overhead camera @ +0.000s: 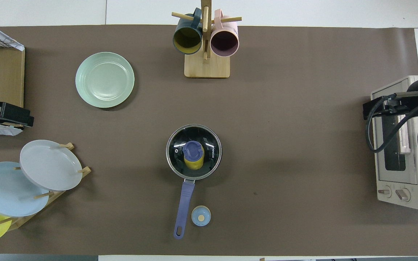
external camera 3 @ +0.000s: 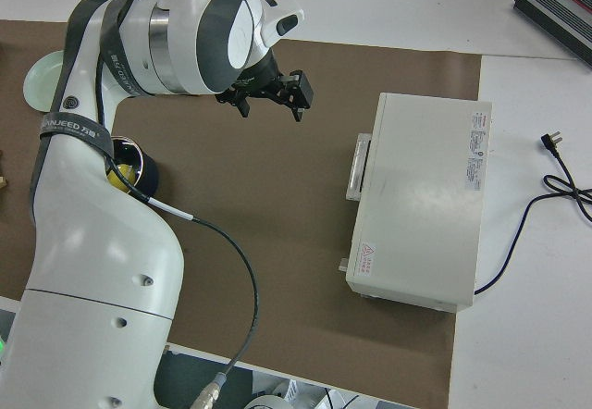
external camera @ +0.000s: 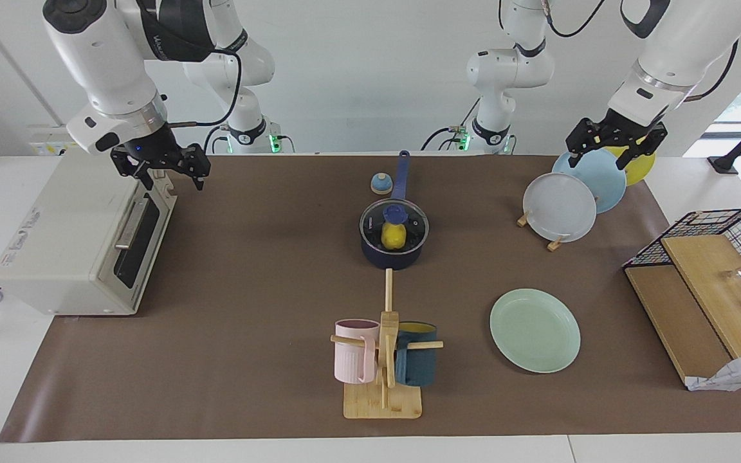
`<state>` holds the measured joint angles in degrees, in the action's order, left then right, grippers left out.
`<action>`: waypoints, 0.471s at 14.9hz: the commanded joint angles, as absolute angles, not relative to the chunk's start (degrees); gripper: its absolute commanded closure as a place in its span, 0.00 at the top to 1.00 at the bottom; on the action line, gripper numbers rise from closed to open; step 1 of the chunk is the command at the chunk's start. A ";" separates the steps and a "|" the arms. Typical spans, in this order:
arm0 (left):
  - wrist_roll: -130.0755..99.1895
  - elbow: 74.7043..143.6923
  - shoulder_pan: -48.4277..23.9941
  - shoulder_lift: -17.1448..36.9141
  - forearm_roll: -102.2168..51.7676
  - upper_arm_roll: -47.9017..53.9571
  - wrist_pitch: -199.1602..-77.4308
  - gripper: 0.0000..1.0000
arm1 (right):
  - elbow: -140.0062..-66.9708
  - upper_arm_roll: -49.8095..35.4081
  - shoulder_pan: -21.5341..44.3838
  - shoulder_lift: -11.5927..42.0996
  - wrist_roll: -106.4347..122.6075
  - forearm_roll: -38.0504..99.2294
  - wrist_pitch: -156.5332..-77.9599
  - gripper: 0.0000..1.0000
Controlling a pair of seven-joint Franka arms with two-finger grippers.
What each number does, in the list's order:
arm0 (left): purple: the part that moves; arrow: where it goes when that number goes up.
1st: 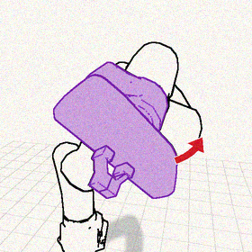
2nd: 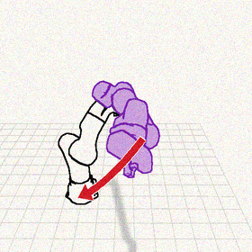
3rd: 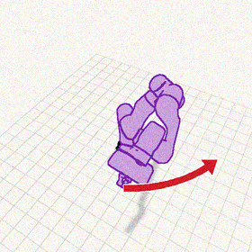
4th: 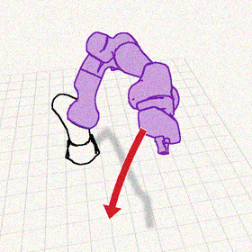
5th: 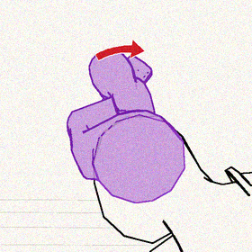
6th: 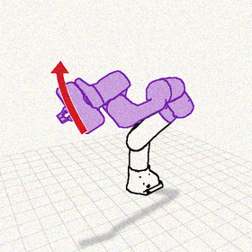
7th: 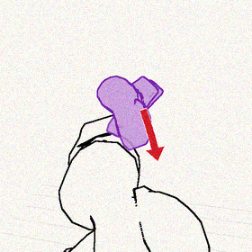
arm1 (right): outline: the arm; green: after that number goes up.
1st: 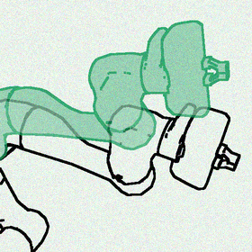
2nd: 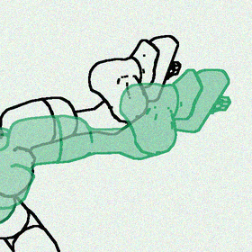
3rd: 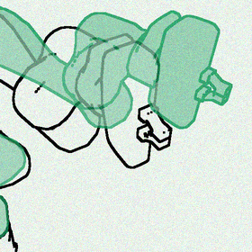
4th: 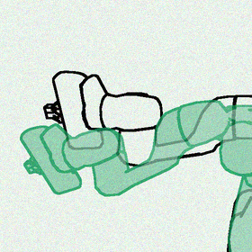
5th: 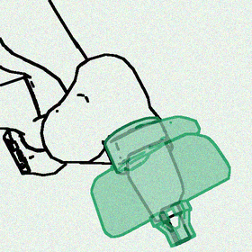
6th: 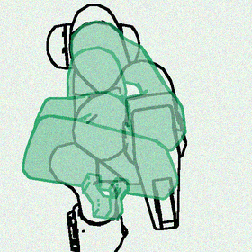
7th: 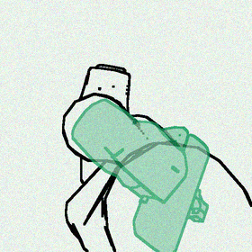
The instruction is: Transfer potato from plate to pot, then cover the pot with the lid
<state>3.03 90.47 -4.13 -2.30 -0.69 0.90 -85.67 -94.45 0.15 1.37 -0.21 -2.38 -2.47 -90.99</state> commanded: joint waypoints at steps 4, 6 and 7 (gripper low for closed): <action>2.64 92.64 -4.13 -4.04 -0.09 1.05 -87.01 1.00 | -93.78 -0.09 -2.11 -0.44 -0.62 -1.41 -90.62 1.00; 2.55 92.64 -4.13 -4.04 -0.09 1.05 -86.92 1.00 | -93.52 0.00 -1.67 -0.61 -0.62 -1.49 -90.27 1.00; 2.55 92.64 -4.22 -4.04 -0.09 1.05 -86.92 1.00 | -93.52 0.17 -1.50 -0.70 -0.62 -1.49 -90.26 1.00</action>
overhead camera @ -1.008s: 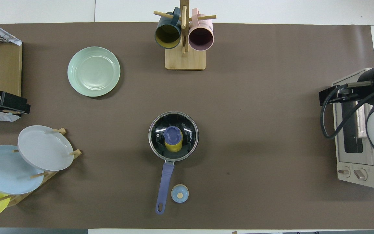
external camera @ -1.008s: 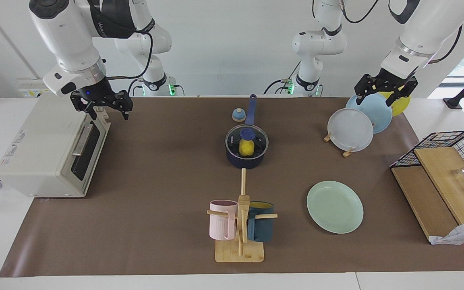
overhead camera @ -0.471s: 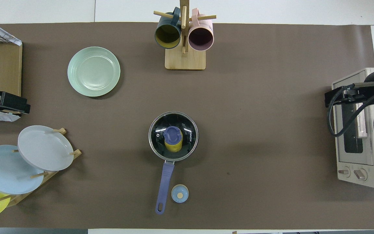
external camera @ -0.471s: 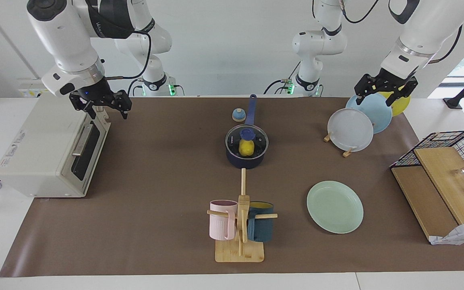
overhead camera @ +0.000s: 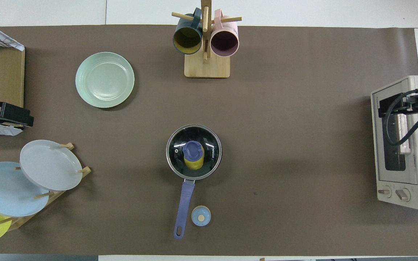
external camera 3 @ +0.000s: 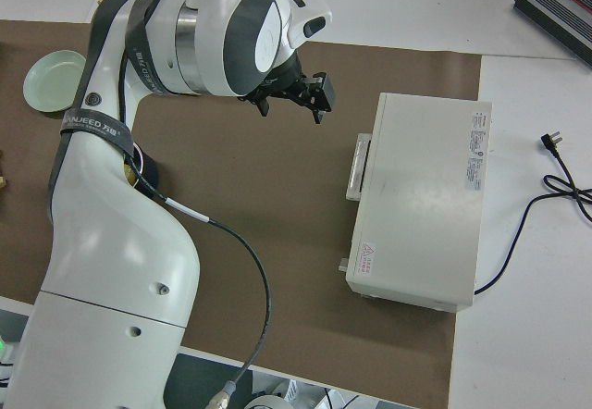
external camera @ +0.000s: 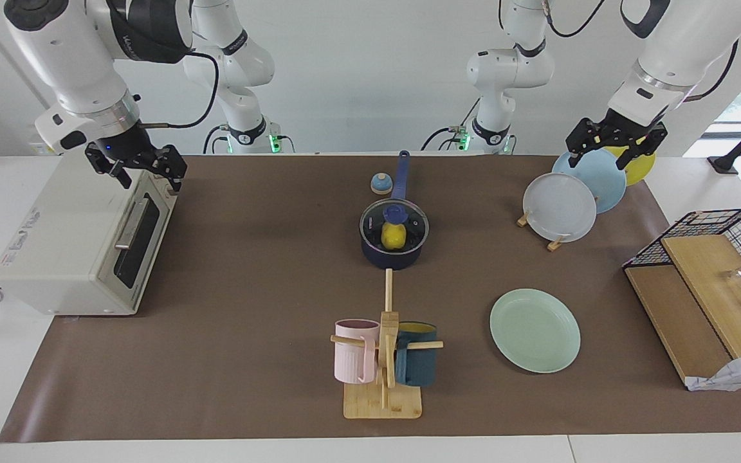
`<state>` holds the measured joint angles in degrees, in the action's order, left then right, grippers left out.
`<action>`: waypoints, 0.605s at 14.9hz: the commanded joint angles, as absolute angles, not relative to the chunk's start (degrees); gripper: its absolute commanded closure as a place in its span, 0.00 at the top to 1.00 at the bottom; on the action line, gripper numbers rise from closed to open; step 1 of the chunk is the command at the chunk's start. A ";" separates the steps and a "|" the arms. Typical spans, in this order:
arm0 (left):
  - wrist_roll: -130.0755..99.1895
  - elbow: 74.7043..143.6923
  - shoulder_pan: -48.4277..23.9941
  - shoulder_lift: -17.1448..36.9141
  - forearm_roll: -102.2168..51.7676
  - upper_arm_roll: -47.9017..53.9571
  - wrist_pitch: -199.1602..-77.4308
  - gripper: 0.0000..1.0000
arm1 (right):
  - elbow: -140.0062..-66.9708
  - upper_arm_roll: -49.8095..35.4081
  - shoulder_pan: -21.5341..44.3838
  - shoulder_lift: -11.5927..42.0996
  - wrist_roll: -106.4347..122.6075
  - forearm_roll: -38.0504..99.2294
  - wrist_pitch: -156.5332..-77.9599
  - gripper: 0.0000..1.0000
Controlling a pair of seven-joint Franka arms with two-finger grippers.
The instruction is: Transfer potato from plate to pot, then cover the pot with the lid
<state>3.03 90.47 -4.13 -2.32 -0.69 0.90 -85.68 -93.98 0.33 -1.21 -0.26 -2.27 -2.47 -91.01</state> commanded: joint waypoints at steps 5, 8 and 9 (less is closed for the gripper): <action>2.55 92.64 -4.65 -4.04 -0.09 1.14 -86.92 1.00 | -92.38 0.09 -0.79 -0.88 -0.62 -1.23 -88.33 1.00; 2.55 92.72 -4.66 -4.04 -0.09 1.14 -86.92 1.00 | -91.93 0.00 -0.62 -0.79 -0.62 -1.23 -87.98 1.00; 2.55 92.72 -4.66 -4.04 -0.09 1.14 -86.92 1.00 | -91.93 0.00 -0.62 -0.79 -0.62 -1.14 -87.98 1.00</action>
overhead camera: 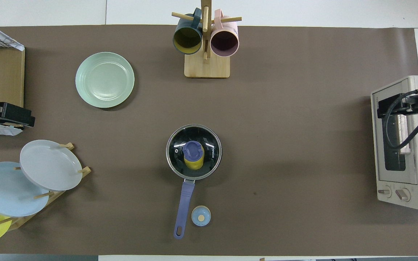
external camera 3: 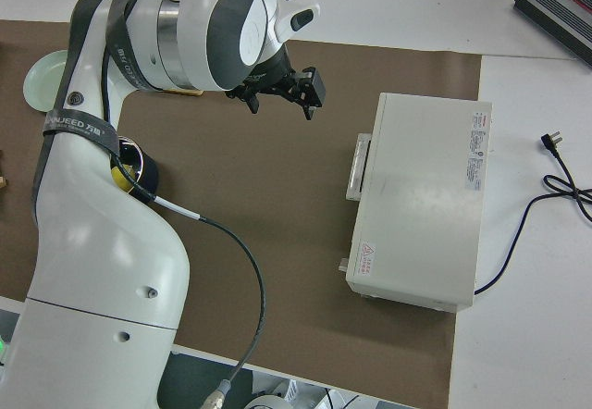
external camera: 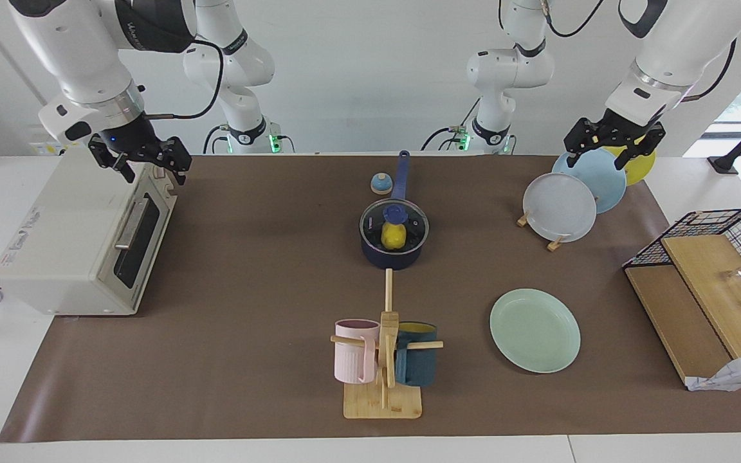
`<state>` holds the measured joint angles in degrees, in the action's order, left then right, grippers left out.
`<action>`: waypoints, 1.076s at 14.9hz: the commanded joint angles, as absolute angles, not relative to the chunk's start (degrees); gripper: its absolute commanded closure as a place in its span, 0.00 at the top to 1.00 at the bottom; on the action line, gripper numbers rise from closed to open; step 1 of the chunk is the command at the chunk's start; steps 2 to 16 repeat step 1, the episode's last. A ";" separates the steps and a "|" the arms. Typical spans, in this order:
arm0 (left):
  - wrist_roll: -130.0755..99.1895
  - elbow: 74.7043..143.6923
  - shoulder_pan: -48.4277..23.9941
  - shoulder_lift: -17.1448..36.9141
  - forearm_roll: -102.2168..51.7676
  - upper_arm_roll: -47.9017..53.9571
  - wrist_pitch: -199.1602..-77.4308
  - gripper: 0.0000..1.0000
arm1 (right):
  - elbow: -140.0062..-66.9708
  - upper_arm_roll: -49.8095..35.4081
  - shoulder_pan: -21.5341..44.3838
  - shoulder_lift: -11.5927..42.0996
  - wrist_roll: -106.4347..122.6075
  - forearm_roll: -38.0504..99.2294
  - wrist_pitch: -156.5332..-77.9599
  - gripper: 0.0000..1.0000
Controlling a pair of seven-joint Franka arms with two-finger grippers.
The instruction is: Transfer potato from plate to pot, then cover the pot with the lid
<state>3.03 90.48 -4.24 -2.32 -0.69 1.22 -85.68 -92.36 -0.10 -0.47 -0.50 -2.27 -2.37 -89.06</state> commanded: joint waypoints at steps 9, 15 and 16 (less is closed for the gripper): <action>2.55 92.64 -4.66 -4.04 -0.09 1.14 -86.92 1.00 | -91.93 0.00 -0.62 -0.70 -0.62 -1.06 -87.98 1.00; 2.55 92.64 -4.66 -4.04 -0.09 1.14 -86.92 1.00 | -91.93 0.00 -0.62 -0.70 -0.62 -1.06 -87.98 1.00; 2.55 92.64 -4.66 -4.04 -0.09 1.14 -86.92 1.00 | -91.93 0.00 -0.62 -0.70 -0.62 -1.06 -87.98 1.00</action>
